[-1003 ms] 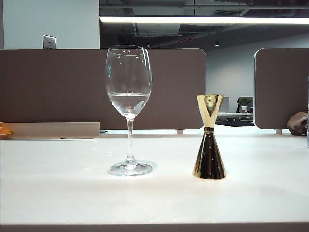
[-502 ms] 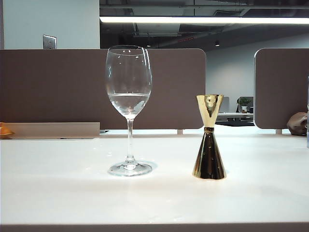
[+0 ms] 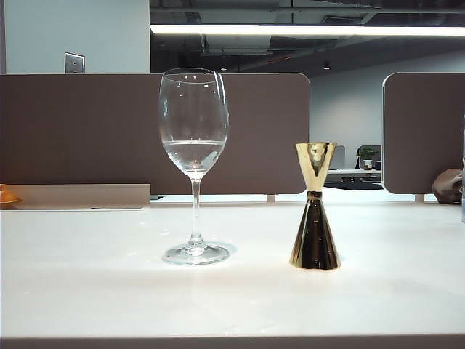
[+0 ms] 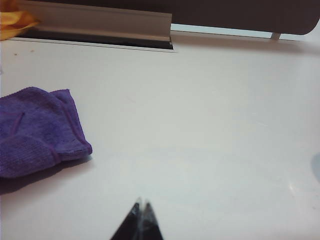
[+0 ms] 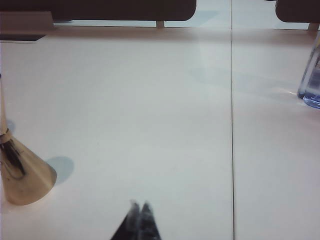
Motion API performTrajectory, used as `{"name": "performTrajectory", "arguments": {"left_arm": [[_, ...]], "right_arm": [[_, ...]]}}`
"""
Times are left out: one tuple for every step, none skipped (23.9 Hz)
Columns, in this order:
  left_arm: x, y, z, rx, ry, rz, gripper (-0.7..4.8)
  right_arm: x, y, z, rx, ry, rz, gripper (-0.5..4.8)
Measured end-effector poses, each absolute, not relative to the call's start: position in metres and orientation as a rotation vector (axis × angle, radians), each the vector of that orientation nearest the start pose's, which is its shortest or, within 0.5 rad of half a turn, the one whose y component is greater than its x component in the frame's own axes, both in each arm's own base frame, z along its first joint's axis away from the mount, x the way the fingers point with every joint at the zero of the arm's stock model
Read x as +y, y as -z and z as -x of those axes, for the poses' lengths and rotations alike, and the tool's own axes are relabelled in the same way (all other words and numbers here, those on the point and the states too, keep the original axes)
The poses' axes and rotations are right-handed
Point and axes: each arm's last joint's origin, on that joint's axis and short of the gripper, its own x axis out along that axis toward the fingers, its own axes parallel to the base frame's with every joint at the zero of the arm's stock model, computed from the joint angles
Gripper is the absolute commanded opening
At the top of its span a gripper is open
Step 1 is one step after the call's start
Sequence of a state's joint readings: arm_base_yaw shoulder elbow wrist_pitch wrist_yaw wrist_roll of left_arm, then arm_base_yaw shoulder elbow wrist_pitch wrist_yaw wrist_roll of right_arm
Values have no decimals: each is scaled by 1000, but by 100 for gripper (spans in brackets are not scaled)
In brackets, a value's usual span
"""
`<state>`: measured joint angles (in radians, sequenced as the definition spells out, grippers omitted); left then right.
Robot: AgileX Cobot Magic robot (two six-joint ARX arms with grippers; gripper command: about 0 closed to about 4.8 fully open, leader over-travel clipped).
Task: Pick up the jigger and pour the water inside into the glass.
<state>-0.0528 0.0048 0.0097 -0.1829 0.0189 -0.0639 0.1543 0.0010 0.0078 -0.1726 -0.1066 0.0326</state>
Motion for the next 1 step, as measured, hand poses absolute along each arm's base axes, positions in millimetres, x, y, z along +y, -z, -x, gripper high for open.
{"name": "performTrajectory", "arguments": {"left_arm": [[-6, -149, -96, 180, 66, 61, -3]], "right_arm": [[18, -150, -94, 170, -258, -28, -5]]}}
